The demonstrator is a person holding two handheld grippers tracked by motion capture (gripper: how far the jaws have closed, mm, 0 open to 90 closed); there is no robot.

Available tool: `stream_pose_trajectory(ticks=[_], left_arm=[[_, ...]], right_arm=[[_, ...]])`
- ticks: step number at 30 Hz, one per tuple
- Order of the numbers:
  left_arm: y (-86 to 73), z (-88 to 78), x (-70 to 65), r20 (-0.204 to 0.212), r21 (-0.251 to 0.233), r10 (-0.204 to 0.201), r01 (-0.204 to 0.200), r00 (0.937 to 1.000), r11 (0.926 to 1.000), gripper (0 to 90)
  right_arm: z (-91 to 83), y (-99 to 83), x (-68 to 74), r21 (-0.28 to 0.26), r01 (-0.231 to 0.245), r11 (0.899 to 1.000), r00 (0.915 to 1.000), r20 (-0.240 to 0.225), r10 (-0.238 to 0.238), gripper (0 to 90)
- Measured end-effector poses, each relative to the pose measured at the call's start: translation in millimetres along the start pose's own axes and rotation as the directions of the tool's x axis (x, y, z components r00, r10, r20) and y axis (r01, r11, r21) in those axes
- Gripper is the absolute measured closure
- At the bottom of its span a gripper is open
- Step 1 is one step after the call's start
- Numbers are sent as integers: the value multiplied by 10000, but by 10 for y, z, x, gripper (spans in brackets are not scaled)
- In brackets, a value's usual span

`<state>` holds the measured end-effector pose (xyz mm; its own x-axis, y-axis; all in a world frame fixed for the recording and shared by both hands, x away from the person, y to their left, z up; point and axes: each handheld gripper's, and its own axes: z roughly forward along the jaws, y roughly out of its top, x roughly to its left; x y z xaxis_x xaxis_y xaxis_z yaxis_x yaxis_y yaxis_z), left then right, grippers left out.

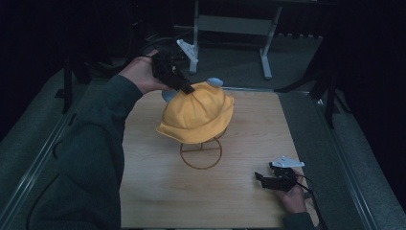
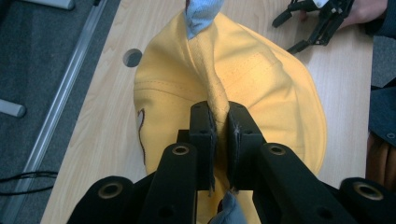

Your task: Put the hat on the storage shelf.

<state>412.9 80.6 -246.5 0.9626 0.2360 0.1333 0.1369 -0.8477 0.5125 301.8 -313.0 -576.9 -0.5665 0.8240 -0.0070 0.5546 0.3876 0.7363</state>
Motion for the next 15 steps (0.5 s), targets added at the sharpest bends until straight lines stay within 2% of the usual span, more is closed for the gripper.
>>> stream_pose_trajectory(ticks=[11,15], left_arm=[[144,323,-59,270,327,156,-165,9995,9993,804],[168,429,-70,101,456,174,-179,9998,9988,766]], right_arm=[[-2,0,2,24,-18,10000,10000,-5,18,218],[-2,0,2,23,-19,10000,10000,-6,19,218]])
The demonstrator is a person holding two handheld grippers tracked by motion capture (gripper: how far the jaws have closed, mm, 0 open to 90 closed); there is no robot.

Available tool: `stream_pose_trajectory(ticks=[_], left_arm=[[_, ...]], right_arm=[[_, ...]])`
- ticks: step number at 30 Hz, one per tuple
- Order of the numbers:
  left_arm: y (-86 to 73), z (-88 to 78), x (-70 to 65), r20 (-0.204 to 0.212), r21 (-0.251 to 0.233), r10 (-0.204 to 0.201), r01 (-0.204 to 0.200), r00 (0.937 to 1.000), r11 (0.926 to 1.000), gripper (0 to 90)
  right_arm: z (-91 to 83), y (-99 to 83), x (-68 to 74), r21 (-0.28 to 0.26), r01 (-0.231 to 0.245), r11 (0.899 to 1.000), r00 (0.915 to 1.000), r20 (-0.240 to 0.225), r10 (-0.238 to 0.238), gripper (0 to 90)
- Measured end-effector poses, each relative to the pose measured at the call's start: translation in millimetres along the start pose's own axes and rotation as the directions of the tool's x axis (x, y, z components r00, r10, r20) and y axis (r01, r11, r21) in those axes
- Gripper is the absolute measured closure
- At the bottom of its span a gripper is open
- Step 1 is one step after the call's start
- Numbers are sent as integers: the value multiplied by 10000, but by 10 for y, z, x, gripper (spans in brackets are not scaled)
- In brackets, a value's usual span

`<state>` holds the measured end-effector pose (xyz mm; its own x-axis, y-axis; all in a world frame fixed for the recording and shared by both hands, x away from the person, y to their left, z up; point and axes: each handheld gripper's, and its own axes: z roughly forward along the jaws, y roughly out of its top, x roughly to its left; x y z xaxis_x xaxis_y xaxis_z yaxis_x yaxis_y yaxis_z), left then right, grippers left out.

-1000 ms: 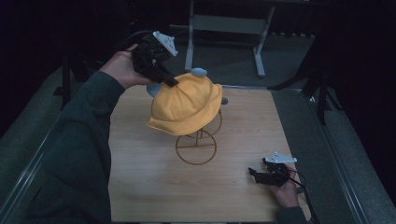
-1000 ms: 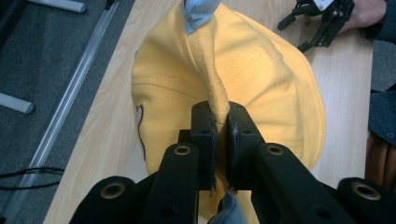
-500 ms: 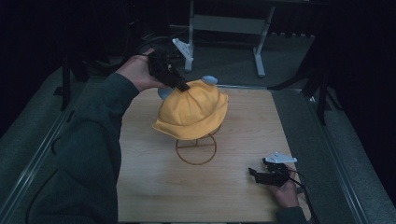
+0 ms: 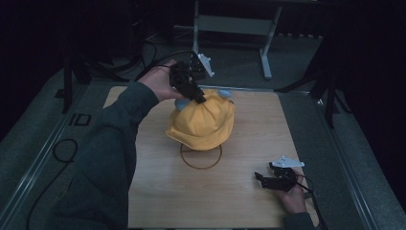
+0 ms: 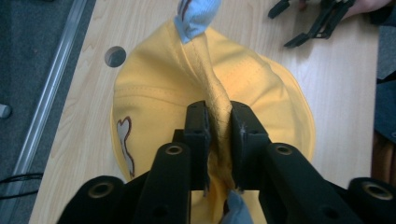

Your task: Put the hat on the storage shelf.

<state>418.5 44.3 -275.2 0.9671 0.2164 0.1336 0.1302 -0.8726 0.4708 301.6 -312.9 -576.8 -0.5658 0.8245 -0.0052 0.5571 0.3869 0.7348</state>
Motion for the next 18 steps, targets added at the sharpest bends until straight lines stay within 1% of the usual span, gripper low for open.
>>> stream_pose_trajectory(ticks=[2,3,4,5,6,7,8,9,10,11,12,13,14,15,16,18], left_arm=[[2,26,21,-148,57,-131,132,9998,9999,732],[-1,38,28,-122,33,-222,222,9997,9997,704],[-7,50,26,38,52,-197,196,9998,9998,688],[-13,71,10,71,121,-148,147,9999,9998,661],[-19,92,1,22,284,-78,77,10000,9996,638],[-28,105,0,-53,397,-95,97,9999,9992,623],[-39,113,7,-113,388,-207,211,9997,9990,610],[-50,103,23,-71,314,-311,313,9995,9990,578],[-63,82,33,-26,125,-406,406,9992,9991,548],[-80,50,31,-122,-184,-396,394,9991,9991,529],[-86,15,26,-374,-414,-353,337,9987,9986,478],[-93,-25,23,-545,-632,-407,372,9977,9973,405],[-100,-64,29,-570,-832,-473,424,9973,9956,367],[-107,-100,31,-699,-1034,-586,512,9958,9933,328],[-116,-135,38,-790,-1185,-679,583,9946,9912,291],[-139,-192,49,-970,-1369,-744,607,9925,9887,262]], right_arm=[[0,0,0,-1,-4,10000,10000,-1,4,218],[0,0,0,-2,-2,10000,10000,-1,2,218],[0,0,0,-2,-3,10000,10000,-1,3,218],[0,0,0,-2,0,10000,10000,-1,0,218],[0,0,0,-2,-2,10000,10000,0,2,218],[0,0,0,-1,-1,10000,10000,-2,1,218],[0,0,0,-1,-1,10000,10000,-1,1,218],[0,0,0,-3,0,10000,10000,-1,0,218],[0,0,0,-3,-2,10000,10000,0,2,218],[0,0,0,-3,0,10000,10000,0,0,218],[1,0,0,-5,-3,10000,10000,0,3,218],[0,0,0,-4,-1,10000,10000,0,1,218],[0,0,0,-3,3,10000,10000,1,-3,218],[0,0,0,-2,-2,10000,10000,-1,2,218],[0,0,0,-3,-1,10000,10000,0,1,218],[0,0,0,-2,2,10000,10000,2,-2,218]])
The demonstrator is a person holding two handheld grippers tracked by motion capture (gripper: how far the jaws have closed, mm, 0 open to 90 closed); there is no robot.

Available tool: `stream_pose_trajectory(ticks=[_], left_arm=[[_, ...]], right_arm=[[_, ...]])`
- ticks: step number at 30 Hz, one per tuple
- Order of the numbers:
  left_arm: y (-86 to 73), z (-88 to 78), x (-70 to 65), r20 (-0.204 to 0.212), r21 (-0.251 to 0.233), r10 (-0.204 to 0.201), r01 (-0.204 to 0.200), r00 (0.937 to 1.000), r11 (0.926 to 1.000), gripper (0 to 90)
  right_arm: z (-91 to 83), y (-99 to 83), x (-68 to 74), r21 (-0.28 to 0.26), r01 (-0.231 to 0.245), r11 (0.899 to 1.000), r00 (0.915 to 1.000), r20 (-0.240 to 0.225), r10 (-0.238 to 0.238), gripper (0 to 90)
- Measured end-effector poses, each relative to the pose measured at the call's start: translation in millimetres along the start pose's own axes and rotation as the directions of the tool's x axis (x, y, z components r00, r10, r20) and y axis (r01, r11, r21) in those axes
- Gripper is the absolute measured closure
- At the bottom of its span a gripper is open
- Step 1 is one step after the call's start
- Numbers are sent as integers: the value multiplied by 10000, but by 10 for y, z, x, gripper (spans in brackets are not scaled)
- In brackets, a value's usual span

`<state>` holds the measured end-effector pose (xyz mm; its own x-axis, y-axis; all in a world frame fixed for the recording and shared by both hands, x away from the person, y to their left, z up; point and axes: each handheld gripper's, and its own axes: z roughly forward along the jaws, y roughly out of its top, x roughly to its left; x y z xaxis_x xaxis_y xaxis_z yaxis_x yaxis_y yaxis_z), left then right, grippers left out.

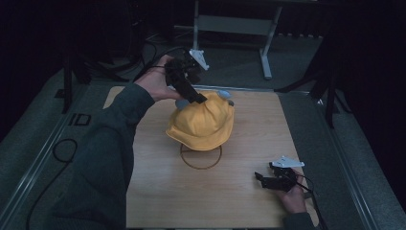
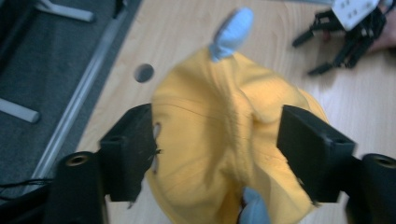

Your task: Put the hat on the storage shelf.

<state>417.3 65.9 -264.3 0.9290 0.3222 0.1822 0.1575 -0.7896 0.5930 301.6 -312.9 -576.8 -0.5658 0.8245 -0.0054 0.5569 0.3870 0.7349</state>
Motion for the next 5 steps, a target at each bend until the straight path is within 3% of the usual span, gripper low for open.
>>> stream_pose_trajectory(ticks=[5], left_arm=[[-30,-85,16,-150,-168,-20,17,9999,9999,252]], right_arm=[[0,0,-1,3,1,10000,10000,-15,-1,217]])
